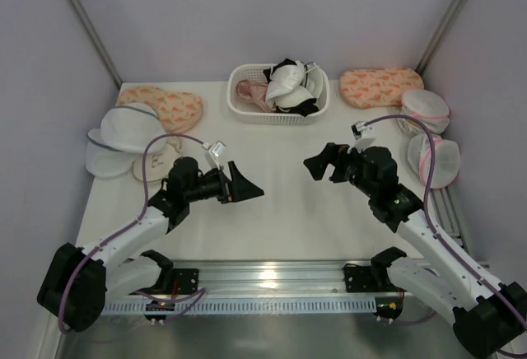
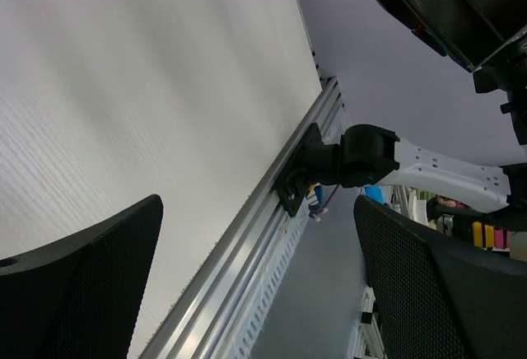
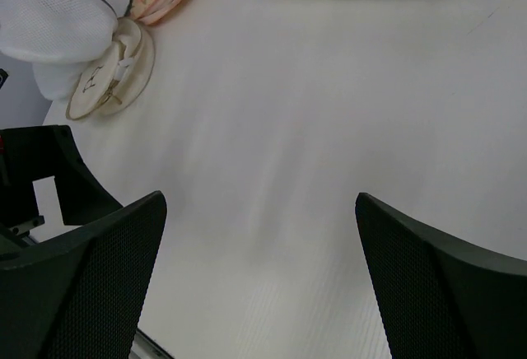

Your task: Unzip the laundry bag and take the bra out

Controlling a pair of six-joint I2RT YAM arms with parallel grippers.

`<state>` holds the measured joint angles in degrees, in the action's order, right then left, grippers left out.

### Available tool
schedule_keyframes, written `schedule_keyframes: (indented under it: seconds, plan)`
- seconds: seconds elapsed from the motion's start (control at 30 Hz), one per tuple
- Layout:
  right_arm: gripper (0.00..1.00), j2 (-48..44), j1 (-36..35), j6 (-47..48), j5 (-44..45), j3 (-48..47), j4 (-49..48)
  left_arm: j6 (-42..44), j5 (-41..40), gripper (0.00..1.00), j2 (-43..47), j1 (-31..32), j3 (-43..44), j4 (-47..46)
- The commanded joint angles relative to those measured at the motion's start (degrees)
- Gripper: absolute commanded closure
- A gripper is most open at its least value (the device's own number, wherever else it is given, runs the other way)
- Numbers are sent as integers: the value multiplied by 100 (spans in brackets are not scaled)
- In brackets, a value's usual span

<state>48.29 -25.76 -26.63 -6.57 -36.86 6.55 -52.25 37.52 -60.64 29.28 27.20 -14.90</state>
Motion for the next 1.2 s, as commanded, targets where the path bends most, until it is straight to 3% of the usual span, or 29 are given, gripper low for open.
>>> schedule_keyframes:
  seconds: [0.0,0.17,0.23,0.3,0.5,0.7,1.17]
  plan:
    - [1,-39,18,141,392,-146,206,48,-78,1,87,43,-136,-312]
    - [1,512,263,71,2163,-671,926,48,-148,1,228,43,-285,-251]
    - [1,908,605,-227,2597,-1023,1611,57,-139,1,246,43,-303,-251]
    - [1,1488,1063,-640,3676,-1498,2305,66,-148,1,237,43,-347,-259]
    - [1,2236,1985,-1370,4892,-2123,3124,-13,-131,1,369,43,-549,-312]
    - [1,3071,2882,-1599,4867,-2404,3168,-40,-104,1,632,43,-584,-181]
    - [0,4584,3780,-1555,5069,-3082,2739,-49,-175,1,791,43,-259,390]
